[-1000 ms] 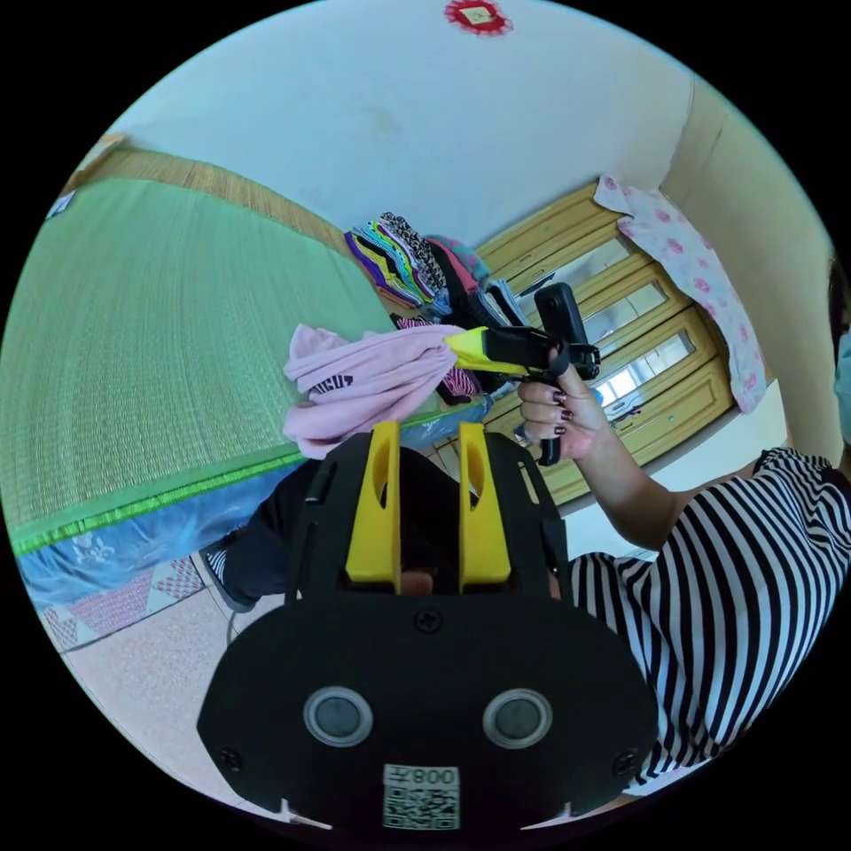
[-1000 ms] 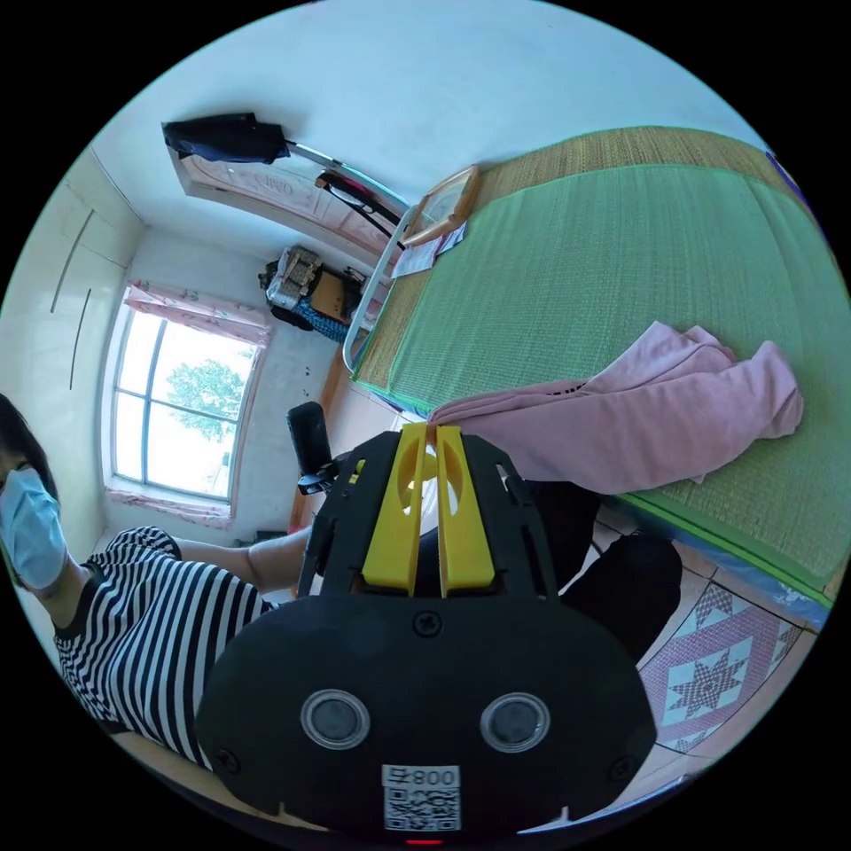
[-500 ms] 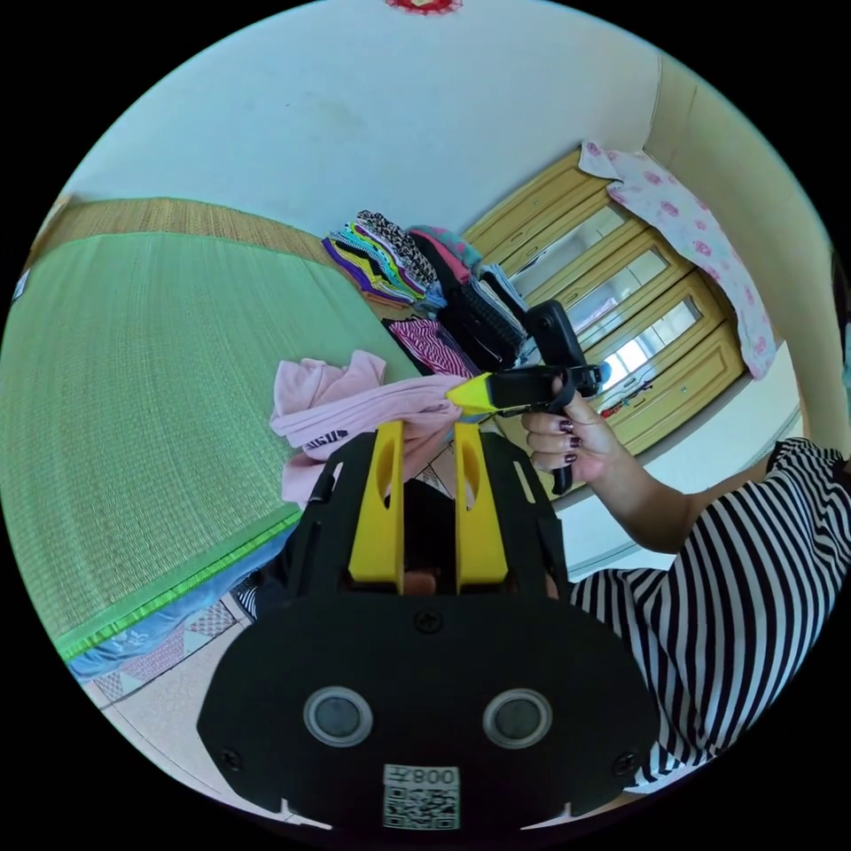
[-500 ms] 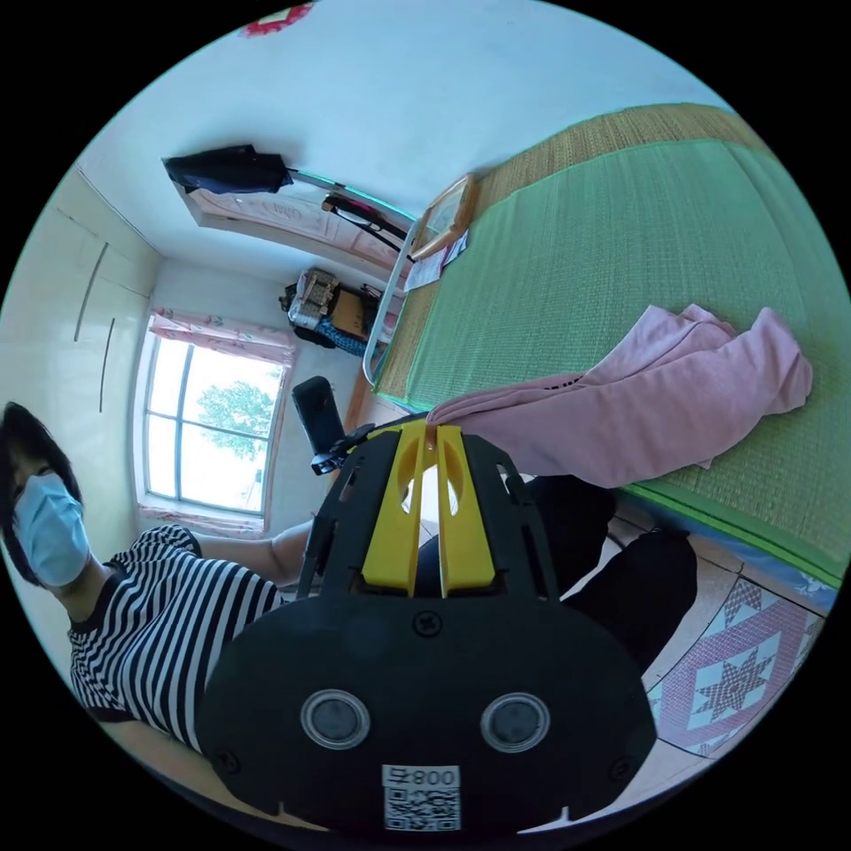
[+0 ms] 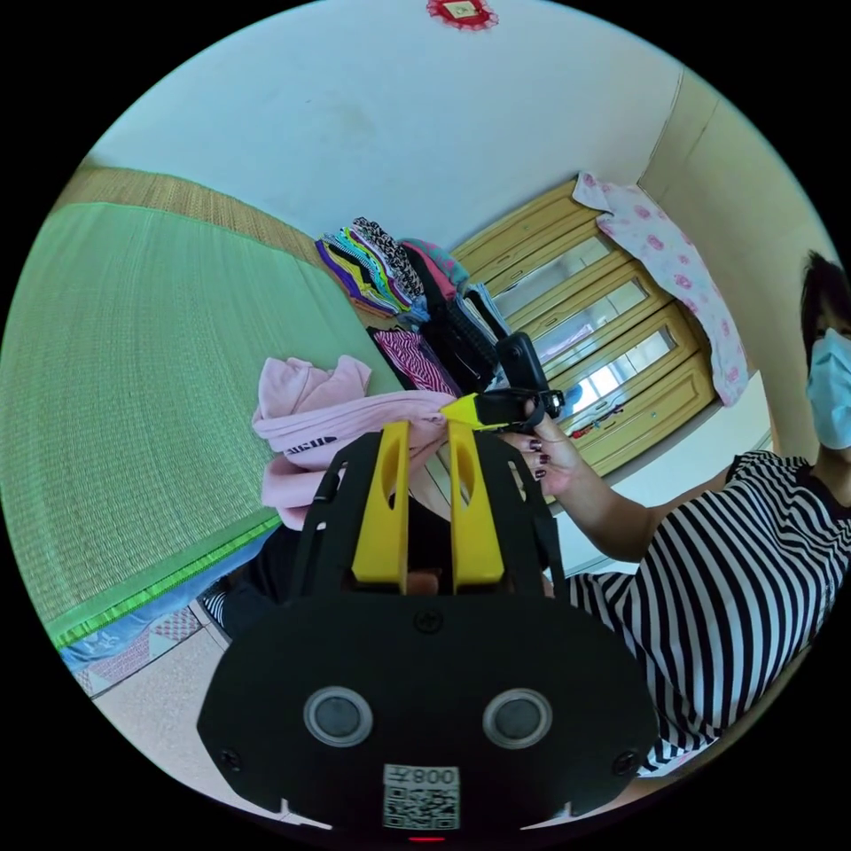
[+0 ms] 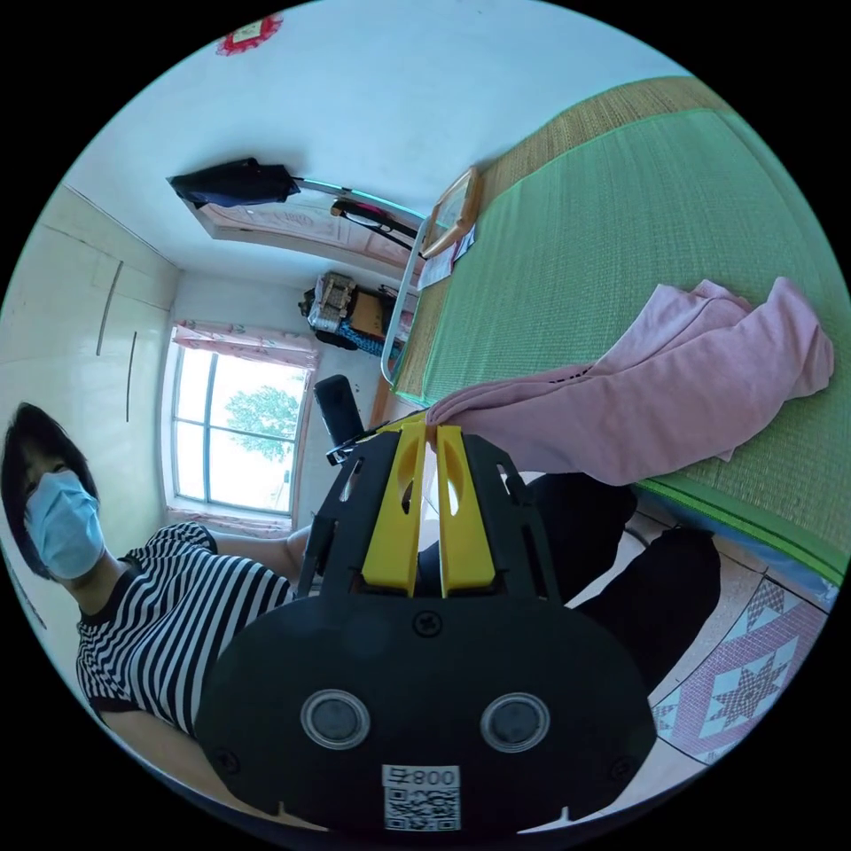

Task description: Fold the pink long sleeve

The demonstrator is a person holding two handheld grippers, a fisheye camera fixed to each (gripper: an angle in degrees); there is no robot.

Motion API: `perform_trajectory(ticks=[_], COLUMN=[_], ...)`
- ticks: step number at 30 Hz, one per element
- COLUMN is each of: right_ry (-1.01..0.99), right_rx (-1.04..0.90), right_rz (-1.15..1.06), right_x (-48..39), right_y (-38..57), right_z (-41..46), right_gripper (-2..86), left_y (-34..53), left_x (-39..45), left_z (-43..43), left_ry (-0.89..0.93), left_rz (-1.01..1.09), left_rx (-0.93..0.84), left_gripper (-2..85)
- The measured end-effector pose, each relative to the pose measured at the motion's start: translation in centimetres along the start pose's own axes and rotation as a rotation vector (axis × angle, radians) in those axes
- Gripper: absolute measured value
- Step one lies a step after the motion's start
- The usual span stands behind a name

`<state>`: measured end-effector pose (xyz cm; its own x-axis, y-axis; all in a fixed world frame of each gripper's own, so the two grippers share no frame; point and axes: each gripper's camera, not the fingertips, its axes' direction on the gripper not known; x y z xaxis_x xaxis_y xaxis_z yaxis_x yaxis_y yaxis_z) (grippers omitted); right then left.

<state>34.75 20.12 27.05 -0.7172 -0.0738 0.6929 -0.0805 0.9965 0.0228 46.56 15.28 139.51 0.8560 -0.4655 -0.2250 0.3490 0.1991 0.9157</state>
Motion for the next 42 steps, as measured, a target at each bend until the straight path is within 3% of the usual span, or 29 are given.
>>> perform_trajectory(ticks=[12,29,36,42], right_ry=[-0.034,0.037,0.091,0.072], right_rx=[0.052,0.312,0.361,0.461], right_rz=[0.038,0.059,0.011,-0.099], right_x=[4.3,10.2,11.8,9.3], right_y=[4.2,11.7,5.6,-2.4], right_z=[-3.1,-16.7,-21.5,-28.5], right_gripper=[1.4,1.0,0.7,0.8], left_y=[0.5,1.5,-7.9,-20.3], left_x=[-1.7,-6.3,-8.9,-6.6], left_z=[-5.6,-18.6,-22.0,-27.3], left_ry=[0.038,0.142,0.13,0.089], left_rz=[-0.089,-0.27,-0.25,-0.094], left_rx=[0.067,0.378,0.417,0.521], left_gripper=[2.6,2.1,1.8,1.7])
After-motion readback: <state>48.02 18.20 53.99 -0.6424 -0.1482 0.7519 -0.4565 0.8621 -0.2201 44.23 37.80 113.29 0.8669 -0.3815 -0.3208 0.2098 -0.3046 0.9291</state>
